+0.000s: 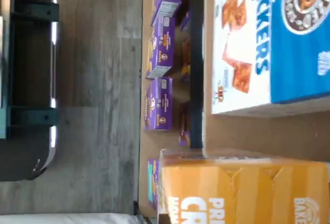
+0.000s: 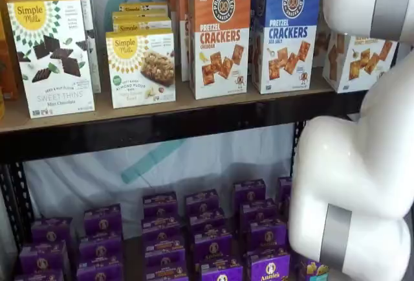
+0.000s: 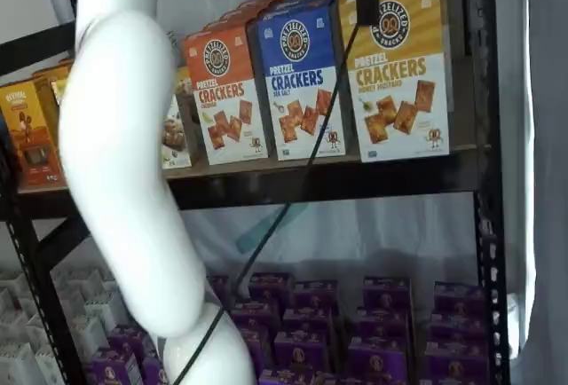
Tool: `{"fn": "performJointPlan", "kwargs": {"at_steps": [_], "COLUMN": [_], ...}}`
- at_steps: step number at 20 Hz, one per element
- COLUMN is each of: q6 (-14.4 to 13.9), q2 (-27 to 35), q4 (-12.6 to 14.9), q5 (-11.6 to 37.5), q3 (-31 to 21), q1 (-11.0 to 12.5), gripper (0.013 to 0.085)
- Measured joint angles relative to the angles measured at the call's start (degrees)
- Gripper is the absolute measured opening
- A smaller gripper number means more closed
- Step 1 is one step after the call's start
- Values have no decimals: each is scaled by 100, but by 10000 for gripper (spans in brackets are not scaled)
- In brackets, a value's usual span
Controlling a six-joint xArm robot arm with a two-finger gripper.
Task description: Retrieve the yellow and white box located on the top shelf, the sixth one from the left
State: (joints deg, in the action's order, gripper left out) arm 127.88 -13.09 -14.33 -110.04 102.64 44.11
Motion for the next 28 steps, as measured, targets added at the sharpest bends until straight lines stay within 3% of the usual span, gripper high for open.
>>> {"fn": "performJointPlan", "kwargs": {"at_steps": [12,28], "q6": [-103,-621], "q2": [-996,-1610], "q4": [138,68], "q5": [-290,-855], "q3": [-987,-1362], "q1": [-136,-545], "gripper": [570,570]}}
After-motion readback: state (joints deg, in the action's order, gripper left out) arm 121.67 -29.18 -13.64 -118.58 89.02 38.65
